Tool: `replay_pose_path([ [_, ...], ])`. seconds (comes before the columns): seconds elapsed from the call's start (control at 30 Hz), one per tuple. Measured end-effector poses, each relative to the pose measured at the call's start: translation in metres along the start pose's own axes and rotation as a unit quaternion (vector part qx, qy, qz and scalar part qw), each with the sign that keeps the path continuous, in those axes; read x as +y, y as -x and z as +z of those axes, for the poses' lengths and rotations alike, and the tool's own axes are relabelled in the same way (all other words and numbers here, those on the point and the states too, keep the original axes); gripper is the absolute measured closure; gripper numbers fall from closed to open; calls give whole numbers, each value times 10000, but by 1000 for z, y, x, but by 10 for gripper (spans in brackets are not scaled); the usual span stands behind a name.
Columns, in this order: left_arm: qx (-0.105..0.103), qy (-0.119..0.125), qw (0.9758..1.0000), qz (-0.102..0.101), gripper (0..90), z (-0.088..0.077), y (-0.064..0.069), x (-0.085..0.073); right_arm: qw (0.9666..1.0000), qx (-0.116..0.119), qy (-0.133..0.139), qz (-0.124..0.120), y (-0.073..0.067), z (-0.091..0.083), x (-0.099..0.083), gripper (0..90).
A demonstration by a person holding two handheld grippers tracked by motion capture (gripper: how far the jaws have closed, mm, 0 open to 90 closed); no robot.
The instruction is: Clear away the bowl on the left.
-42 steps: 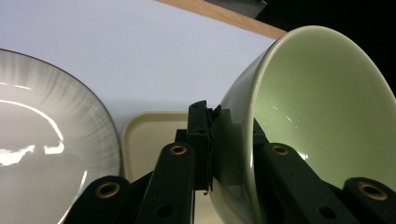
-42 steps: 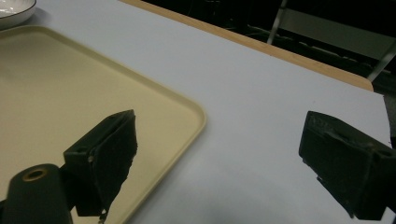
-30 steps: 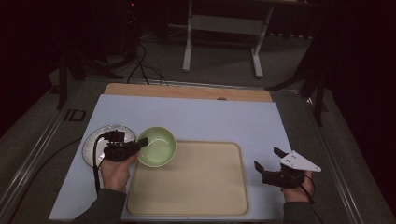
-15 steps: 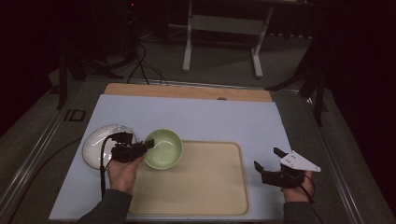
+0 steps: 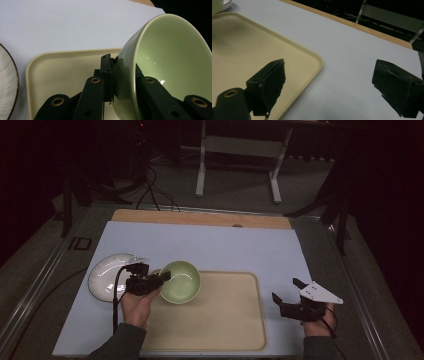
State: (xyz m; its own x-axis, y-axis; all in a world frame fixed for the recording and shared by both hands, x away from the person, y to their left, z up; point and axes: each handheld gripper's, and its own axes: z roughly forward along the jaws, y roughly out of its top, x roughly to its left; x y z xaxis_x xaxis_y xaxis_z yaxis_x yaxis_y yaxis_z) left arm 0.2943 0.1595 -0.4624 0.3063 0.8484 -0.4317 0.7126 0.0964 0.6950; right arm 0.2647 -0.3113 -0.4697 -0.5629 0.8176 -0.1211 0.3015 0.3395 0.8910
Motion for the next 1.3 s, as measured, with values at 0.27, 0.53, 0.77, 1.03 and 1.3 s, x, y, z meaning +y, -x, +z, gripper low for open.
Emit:
replay_pose_path([
  [0.27, -30, -72, 9999, 69, 811, 5, 6, -2, 10000, 11, -2, -8, 0, 0, 0, 110],
  [0.53, -66, -149, 9997, 155, 811, 11, 13, -5, 10000, 19, -5, -12, 0, 0, 0, 110],
  [0.77, -107, -221, 9995, 221, 812, 16, 18, -8, 10000, 19, -10, -14, 0, 0, 0, 110],
  [1.03, -139, -320, 9989, 316, 811, 22, 25, -11, 10000, 20, -11, -21, 0, 0, 0, 110],
  [1.3, -169, -408, 9983, 376, 811, 28, 31, -15, 10000, 23, -8, -28, -1, 0, 0, 110],
])
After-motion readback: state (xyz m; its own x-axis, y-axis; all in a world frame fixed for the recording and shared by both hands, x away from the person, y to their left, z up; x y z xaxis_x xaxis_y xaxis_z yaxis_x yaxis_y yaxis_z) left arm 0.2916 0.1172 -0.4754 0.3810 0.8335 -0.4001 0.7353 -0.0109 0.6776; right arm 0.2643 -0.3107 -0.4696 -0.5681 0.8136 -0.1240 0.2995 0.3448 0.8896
